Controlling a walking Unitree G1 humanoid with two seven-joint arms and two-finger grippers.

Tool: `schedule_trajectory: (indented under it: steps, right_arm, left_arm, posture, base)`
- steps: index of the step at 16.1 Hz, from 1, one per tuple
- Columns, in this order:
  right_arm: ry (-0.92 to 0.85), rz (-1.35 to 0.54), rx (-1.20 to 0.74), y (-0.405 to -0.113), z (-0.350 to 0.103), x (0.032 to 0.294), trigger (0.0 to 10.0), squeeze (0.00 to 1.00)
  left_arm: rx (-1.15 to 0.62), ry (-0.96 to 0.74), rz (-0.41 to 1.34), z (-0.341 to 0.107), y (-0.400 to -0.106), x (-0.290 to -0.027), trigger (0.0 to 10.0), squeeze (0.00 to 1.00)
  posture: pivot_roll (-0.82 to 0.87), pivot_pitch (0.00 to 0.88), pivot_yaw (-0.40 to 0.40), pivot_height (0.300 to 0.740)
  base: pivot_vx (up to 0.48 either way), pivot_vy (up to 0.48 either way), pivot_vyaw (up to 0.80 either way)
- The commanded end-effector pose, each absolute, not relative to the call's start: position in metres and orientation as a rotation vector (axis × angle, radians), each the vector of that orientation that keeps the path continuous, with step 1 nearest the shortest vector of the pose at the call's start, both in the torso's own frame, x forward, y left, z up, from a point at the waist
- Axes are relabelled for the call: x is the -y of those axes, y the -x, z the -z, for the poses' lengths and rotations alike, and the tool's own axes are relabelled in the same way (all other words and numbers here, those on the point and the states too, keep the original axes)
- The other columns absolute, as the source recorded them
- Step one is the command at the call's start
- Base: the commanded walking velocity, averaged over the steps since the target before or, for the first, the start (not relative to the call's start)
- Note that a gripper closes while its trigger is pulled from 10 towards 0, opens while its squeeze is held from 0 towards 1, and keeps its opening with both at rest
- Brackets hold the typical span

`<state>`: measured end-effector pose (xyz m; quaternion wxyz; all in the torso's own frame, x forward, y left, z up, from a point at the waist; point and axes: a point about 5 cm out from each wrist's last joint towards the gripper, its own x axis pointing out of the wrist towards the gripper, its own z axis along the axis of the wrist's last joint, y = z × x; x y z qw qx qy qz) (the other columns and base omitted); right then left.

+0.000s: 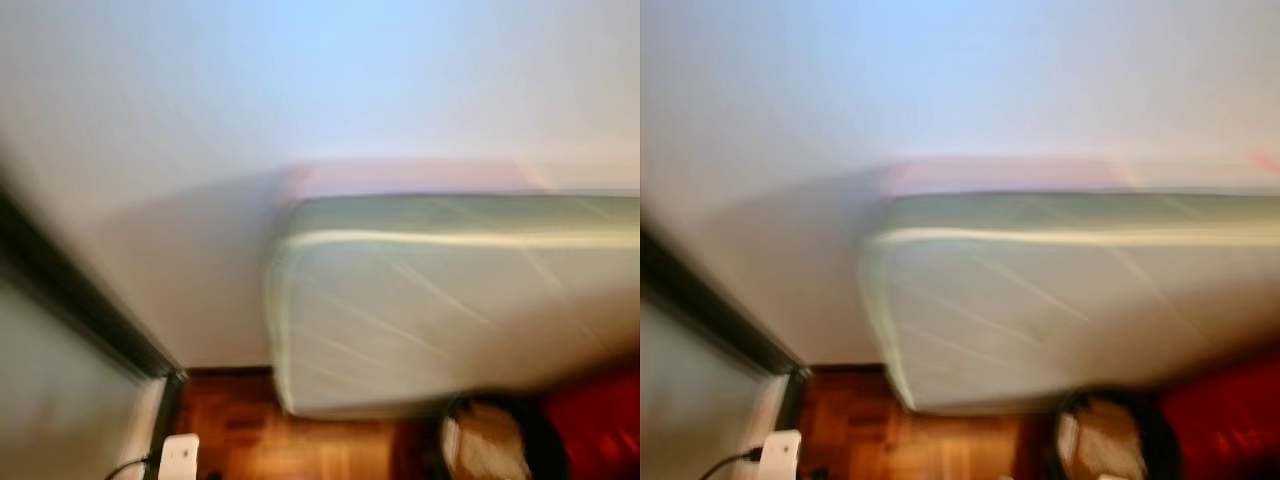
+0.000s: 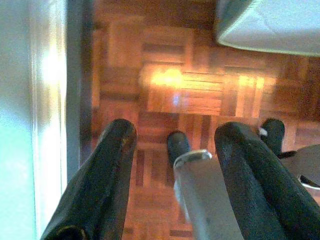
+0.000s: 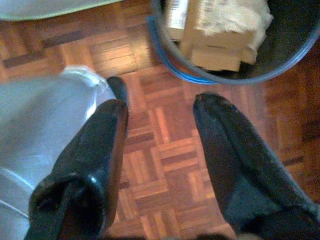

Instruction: Clean up the room

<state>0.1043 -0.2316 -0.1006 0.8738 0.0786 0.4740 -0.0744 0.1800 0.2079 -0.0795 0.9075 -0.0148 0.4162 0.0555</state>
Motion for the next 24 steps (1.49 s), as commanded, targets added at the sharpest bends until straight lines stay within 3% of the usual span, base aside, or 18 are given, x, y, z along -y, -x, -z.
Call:
schedule_trajectory:
  steps: [1, 15, 19, 24]
  right_arm:
    - [-0.224, 0.117, -0.941, -0.1868, 0.0778, 0.2142, 10.0, 0.0]
    - [-0.214, 0.119, -0.946, -0.184, 0.0792, 0.2141, 10.0, 0.0]
    - [-0.211, 0.121, -0.945, -0.1841, 0.079, 0.2149, 10.0, 0.0]
    - [-0.213, 0.117, -0.941, -0.1859, 0.0782, 0.2144, 10.0, 0.0]
  left_arm:
    - [-1.042, -0.105, -0.144, 0.083, -0.167, -0.2372, 10.0, 0.0]
    - [-1.024, -0.112, -0.123, 0.0827, -0.1668, -0.2371, 10.0, 0.0]
    - [-1.01, -0.136, -0.104, 0.0817, -0.1687, -0.2366, 10.0, 0.0]
    - [-1.003, -0.099, -0.129, 0.0813, -0.1694, -0.237, 10.0, 0.0]
  posture:
    - [-0.02, 0.0, 0.001, 0.74]
    - [-0.03, 0.0, 0.005, 0.74]
    - [-0.03, 0.0, 0.002, 0.74]
    - [-0.03, 0.0, 0.0, 0.74]
  base:
    - [0.0, 0.0, -0.8]
    - [0.0, 0.0, -0.8]
    - [0.0, -0.42, -0.79]
    - [0.0, 0.0, -0.79]
